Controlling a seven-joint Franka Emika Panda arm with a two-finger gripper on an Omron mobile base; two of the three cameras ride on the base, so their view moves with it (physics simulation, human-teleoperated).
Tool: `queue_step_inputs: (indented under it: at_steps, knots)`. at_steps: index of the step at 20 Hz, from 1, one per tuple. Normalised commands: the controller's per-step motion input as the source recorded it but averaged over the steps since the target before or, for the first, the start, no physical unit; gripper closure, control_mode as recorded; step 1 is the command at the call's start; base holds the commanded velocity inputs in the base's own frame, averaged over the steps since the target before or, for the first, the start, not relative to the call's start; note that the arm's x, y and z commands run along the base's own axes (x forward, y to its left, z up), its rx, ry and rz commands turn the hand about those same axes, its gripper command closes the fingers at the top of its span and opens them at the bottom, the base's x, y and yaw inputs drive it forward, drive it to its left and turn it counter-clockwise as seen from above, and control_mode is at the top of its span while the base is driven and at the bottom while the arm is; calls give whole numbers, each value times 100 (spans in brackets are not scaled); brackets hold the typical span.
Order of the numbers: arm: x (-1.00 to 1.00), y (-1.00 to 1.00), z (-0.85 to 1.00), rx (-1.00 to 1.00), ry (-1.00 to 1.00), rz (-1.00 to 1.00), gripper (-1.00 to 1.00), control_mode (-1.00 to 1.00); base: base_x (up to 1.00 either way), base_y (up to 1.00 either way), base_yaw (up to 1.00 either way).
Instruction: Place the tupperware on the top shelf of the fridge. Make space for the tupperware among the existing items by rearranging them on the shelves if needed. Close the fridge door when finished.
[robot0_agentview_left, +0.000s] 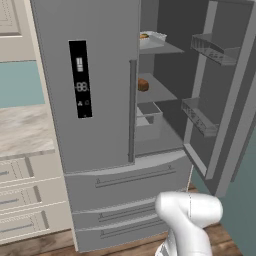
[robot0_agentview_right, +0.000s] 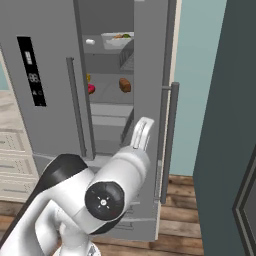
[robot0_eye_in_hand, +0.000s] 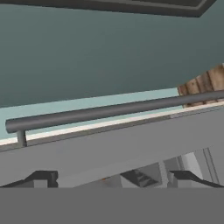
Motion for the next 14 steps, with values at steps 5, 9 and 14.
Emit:
queue_step_inputs:
  at_steps: [5,9,14]
  knots:
    - [31,-9,-9,0,4,9,-100,-100,0,0,0]
    - [16,-28,-2,0,0,2,-100,-100,0,0,0]
    - [20,-25,-6,0,0,1,-100,-100,0,0,0]
